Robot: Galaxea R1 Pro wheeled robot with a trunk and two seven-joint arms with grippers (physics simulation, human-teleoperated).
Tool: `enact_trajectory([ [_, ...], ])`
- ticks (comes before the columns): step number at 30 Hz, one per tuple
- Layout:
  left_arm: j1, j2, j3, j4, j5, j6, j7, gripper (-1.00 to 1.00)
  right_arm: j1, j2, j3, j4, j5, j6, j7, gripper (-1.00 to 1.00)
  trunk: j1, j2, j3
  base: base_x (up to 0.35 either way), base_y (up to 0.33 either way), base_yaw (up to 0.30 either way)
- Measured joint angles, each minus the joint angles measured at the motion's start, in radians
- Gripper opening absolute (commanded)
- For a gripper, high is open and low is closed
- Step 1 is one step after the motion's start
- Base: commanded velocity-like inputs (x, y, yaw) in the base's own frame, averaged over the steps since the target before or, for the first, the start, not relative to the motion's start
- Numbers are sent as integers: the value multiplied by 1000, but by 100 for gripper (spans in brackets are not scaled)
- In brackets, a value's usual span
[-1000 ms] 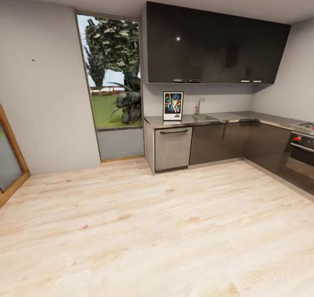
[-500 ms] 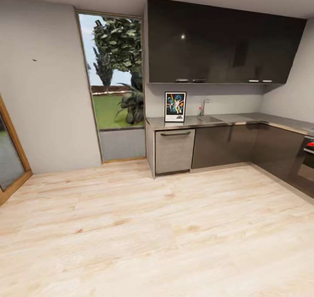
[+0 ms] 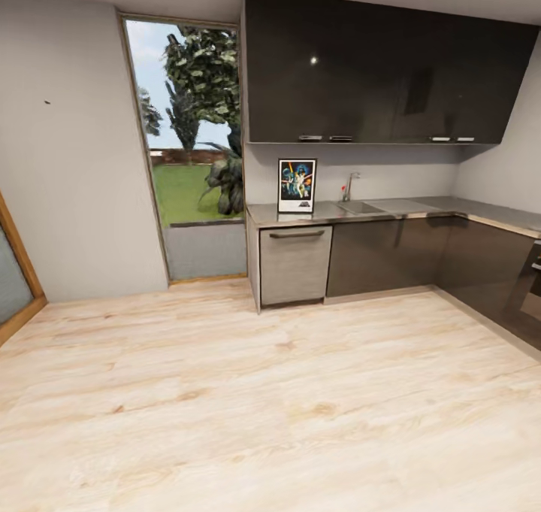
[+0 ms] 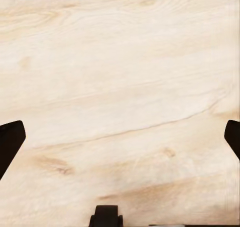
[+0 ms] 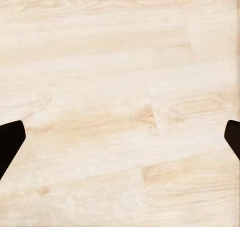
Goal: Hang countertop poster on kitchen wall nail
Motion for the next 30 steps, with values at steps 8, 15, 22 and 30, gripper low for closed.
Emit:
enact_trajectory([
  [8, 0, 0, 0, 0, 0, 1, 0, 100, 0, 2, 0, 0, 0, 0, 1, 100, 0, 0, 0, 225, -271, 0],
  [15, 0, 0, 0, 0, 0, 0, 0, 100, 0, 5, 1, 0, 1, 0, 1, 100, 0, 0, 0, 241, -254, 0],
  [22, 0, 6, 0, 0, 0, 0, 0, 100, 0, 7, 1, 0, 0, 0, 1, 100, 0, 0, 0, 265, -225, 0],
  [30, 0, 6, 0, 0, 0, 0, 0, 100, 0, 8, 1, 0, 0, 0, 1, 100, 0, 0, 0, 280, -199, 22],
])
